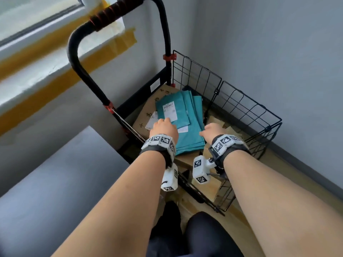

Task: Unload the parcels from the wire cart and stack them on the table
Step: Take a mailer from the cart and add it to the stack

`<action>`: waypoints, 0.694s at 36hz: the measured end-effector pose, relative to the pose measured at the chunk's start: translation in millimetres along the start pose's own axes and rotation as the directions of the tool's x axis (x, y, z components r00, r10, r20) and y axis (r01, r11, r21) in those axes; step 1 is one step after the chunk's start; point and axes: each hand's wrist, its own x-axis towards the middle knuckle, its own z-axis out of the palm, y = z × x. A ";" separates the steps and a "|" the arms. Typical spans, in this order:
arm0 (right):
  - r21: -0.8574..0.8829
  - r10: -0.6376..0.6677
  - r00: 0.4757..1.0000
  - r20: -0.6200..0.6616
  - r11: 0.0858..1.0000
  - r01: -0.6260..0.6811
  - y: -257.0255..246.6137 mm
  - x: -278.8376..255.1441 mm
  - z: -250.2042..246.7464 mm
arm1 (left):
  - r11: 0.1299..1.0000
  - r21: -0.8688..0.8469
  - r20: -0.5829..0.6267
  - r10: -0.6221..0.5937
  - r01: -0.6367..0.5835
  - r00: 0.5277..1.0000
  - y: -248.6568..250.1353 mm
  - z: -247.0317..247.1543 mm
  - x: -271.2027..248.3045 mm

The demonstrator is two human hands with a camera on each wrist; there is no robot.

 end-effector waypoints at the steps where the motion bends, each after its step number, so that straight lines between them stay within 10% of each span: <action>1: 0.010 0.012 1.000 0.002 1.000 -0.012 -0.8 5.4 0.7 | 1.000 -0.002 0.015 -0.008 0.008 1.000 1.2 1.7 8.7; 25: -0.116 0.092 0.959 0.267 0.991 -0.063 -33.4 197.4 63.3 | 0.983 0.021 0.250 -0.183 0.183 0.951 -5.9 93.0 140.5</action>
